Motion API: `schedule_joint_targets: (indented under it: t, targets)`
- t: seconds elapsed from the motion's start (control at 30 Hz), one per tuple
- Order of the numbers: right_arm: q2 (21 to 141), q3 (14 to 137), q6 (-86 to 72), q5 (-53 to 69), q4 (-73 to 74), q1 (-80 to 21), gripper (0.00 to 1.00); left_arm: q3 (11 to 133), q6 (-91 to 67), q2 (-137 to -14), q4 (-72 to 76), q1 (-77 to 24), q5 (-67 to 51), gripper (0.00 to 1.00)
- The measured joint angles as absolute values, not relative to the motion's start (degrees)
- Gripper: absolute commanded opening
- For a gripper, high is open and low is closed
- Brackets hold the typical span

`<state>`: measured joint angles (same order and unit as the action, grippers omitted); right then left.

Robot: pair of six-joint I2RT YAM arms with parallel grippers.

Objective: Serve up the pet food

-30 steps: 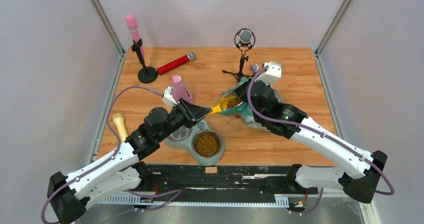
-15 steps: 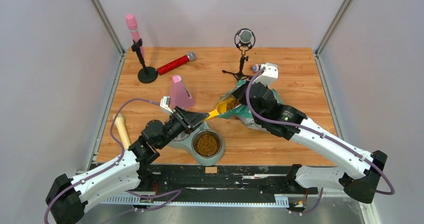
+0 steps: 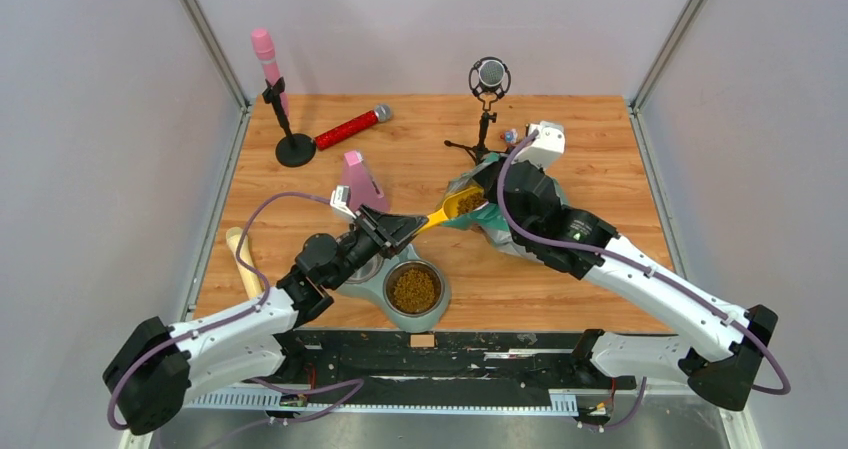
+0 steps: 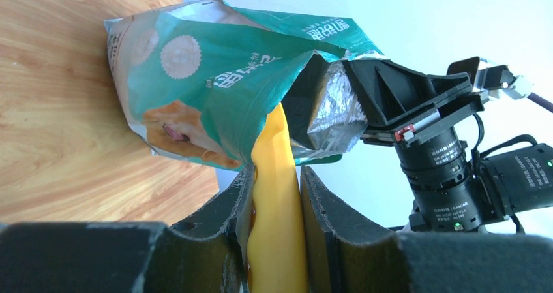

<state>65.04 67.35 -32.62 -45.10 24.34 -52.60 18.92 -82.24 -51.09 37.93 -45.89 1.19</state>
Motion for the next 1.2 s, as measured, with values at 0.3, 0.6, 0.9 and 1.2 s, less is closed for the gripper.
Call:
schedule_joint_targets:
  t: [0.3, 0.6, 0.9, 1.2]
  targets:
    - [63.8, 67.4, -31.5, -48.2, 23.3, -51.4, 0.00, 22.2, -84.4, -65.1, 51.9, -45.6, -0.9, 0.00]
    - [63.6, 67.4, -31.1, -49.5, 23.2, -51.3, 0.00, 22.2, -88.7, -74.5, 64.3, -45.6, -1.7, 0.00]
    - [63.3, 67.4, -30.9, -49.9, 23.3, -51.3, 0.00, 22.1, -91.1, -78.8, 70.3, -45.6, -1.7, 0.00]
    - [63.1, 67.4, -30.7, -49.7, 23.7, -51.6, 0.00, 21.1, -90.4, -73.0, 64.4, -45.7, -1.5, 0.00]
